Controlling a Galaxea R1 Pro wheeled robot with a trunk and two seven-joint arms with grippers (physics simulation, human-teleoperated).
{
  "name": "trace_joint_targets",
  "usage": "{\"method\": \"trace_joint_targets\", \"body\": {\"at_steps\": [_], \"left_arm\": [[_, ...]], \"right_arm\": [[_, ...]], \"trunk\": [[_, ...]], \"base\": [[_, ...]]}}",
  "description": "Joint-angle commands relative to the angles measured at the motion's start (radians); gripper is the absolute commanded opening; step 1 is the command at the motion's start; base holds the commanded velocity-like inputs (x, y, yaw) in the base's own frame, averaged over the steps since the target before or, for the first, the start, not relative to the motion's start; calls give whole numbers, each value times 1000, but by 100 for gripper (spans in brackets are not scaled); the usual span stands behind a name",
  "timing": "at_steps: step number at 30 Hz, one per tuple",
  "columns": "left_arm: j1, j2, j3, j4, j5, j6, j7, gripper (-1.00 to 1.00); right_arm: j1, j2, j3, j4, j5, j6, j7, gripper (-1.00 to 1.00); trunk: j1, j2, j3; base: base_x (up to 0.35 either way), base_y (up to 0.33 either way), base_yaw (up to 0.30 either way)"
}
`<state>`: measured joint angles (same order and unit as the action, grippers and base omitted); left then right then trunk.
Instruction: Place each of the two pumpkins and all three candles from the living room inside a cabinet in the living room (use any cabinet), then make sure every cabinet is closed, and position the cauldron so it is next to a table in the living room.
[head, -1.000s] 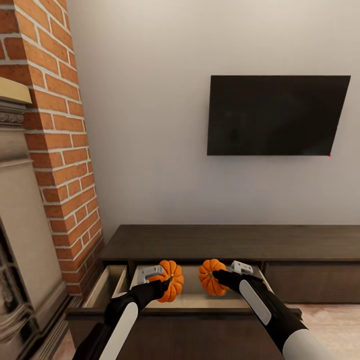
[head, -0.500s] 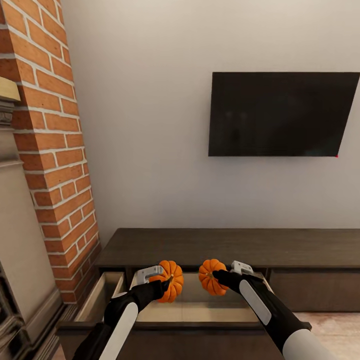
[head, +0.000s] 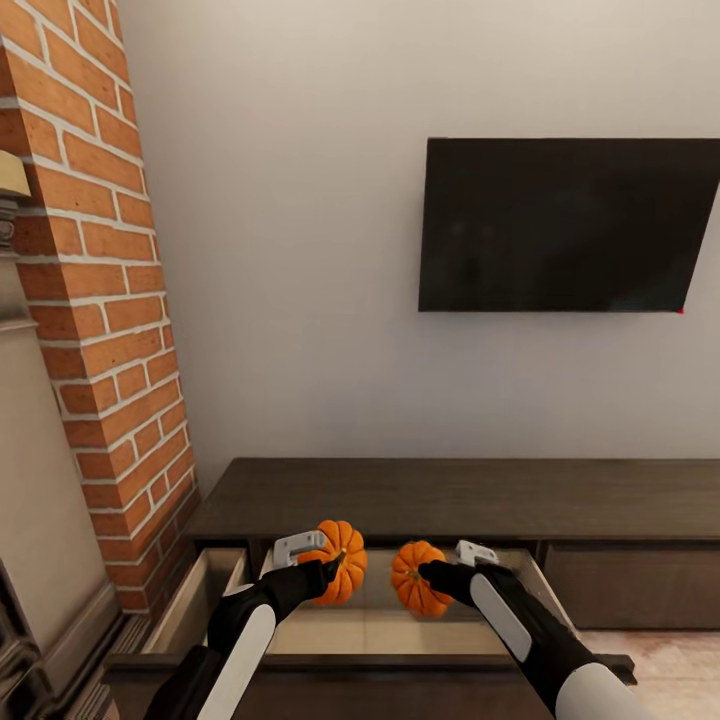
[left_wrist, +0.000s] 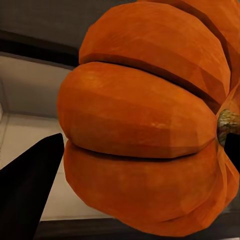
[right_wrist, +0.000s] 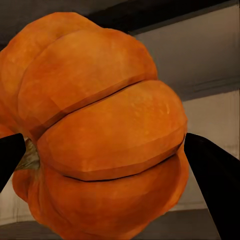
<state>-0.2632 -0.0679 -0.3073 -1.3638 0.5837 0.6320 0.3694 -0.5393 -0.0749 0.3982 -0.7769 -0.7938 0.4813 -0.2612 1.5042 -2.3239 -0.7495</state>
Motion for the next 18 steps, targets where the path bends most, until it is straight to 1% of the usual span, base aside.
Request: {"method": "trace_joint_targets", "body": {"at_steps": [1, 3, 5, 18], "left_arm": [[-1, 0, -1, -1, 9, 1, 11, -100], [-1, 0, -1, -1, 9, 1, 11, -100], [-1, 0, 0, 1, 9, 1, 11, -100], [-1, -1, 0, 6, 10, 1, 11, -100]], "right_arm": [[-2, 7, 8, 4, -5, 0, -9, -100], [-2, 16, 12, 11, -4, 0, -9, -100], [-2, 20, 13, 14, -3, 0, -9, -100], [-2, 23, 14, 15, -2, -2, -11, -100]], "trunk": [[4, -8, -4], [11, -22, -10], [19, -36, -17], [69, -127, -57]], "base": [[1, 0, 0], [0, 0, 0], [0, 0, 0], [0, 0, 0]]}}
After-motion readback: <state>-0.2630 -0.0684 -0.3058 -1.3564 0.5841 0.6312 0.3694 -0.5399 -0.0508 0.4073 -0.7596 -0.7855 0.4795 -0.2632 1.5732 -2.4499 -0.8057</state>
